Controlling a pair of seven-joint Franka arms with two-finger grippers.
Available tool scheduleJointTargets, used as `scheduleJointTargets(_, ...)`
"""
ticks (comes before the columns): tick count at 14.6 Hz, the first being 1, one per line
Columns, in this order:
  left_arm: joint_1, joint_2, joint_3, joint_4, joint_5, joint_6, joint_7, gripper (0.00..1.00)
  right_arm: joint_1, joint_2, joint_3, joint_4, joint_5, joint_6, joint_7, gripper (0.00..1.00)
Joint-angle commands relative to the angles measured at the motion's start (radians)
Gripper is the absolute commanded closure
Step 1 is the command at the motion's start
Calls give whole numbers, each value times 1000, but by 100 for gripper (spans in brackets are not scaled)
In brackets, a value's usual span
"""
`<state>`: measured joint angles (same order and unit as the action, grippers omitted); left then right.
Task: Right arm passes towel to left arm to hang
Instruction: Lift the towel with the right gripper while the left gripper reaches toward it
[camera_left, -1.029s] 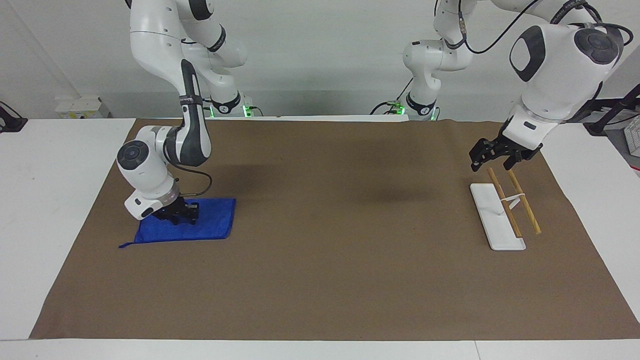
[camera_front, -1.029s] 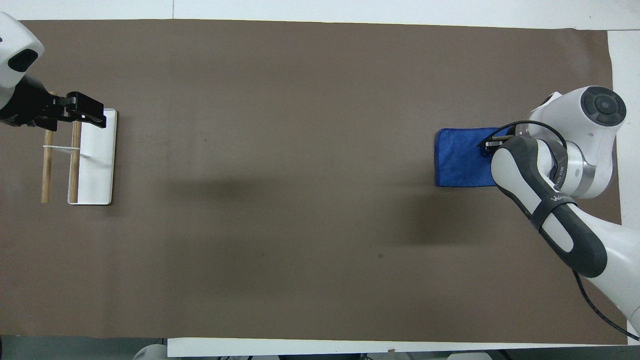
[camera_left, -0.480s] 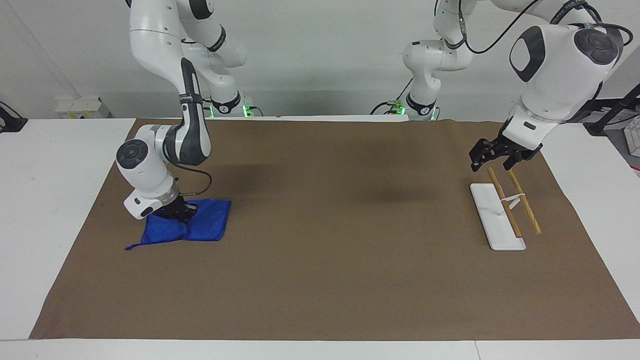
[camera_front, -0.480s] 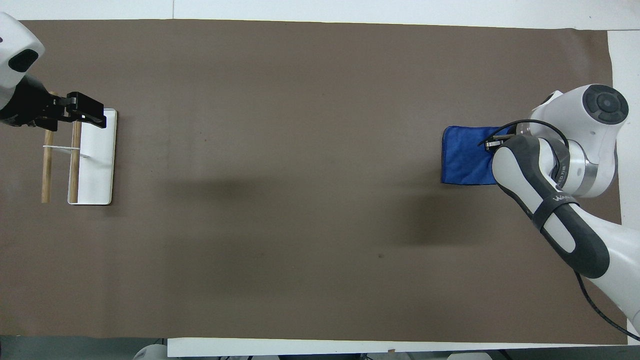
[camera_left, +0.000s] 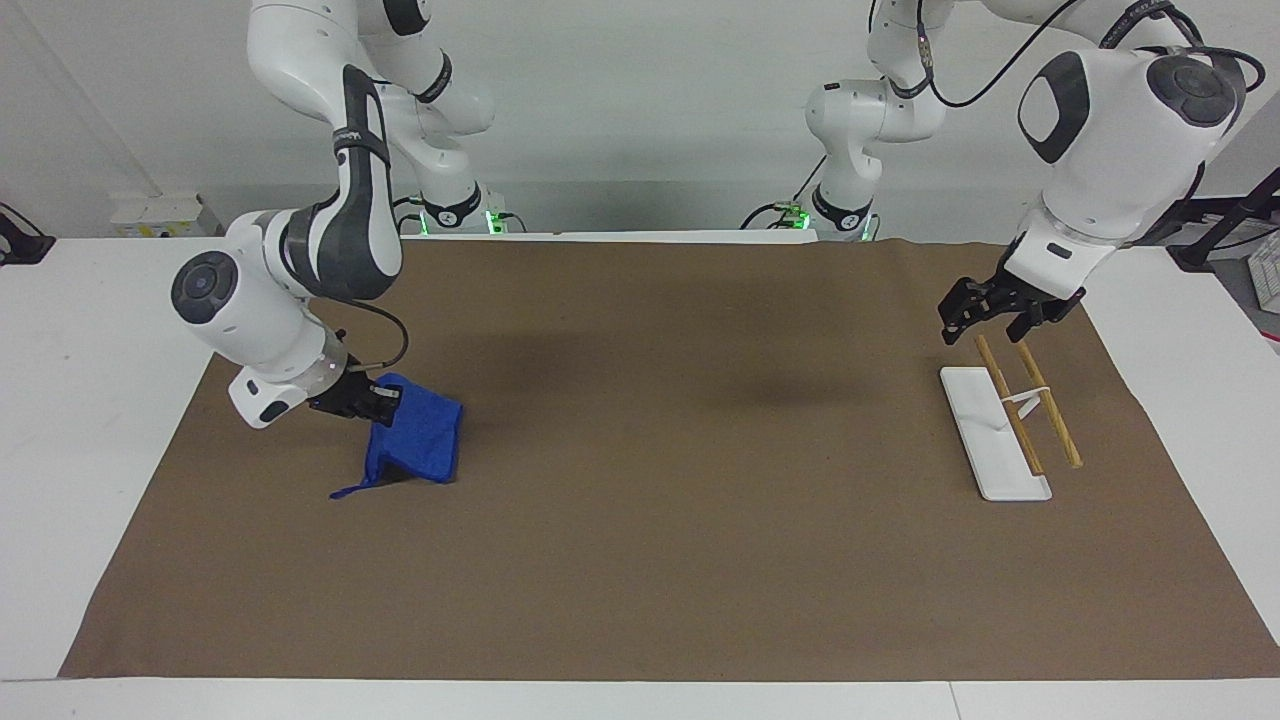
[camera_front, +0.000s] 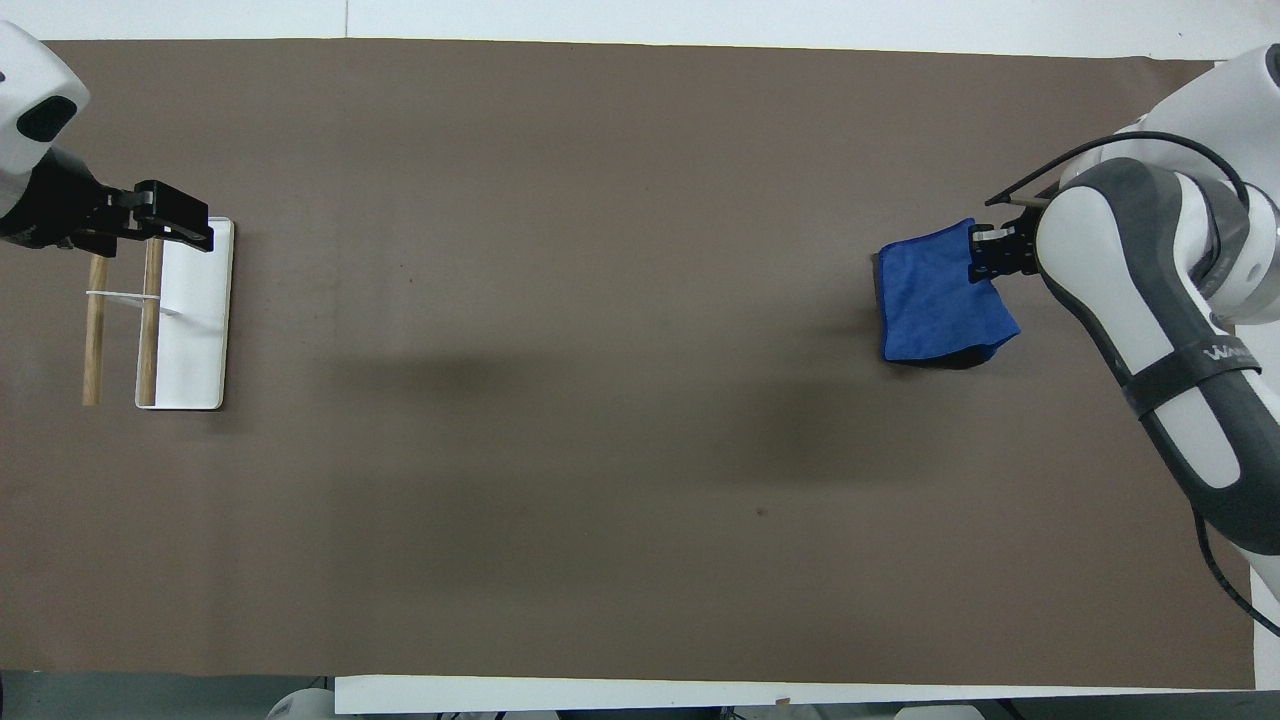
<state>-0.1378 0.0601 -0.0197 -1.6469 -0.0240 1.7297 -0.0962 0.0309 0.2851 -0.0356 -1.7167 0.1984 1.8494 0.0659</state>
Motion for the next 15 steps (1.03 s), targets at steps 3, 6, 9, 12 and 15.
scheduleJointTargets(3, 0, -11, -6, -10, 1, 54, 0, 4, 96, 8, 33, 126, 211, -82, 375, 100)
scheduleJointTargets(6, 0, -11, -26, -10, 1, 37, -69, 4, 156, 11, 33, 170, 422, -58, 643, 100)
scheduleJointTargets(9, 1, -11, -55, -14, -4, 25, -326, 5, 193, 12, 33, 157, 683, 60, 848, 100)
scheduleJointTargets(12, 6, -14, -115, -17, -10, 7, -659, 5, 225, 14, 33, 135, 934, 175, 988, 100)
scheduleJointTargets(15, 7, -13, -137, -19, -107, 30, -975, 5, 265, 5, 33, 97, 1151, 290, 1060, 100)
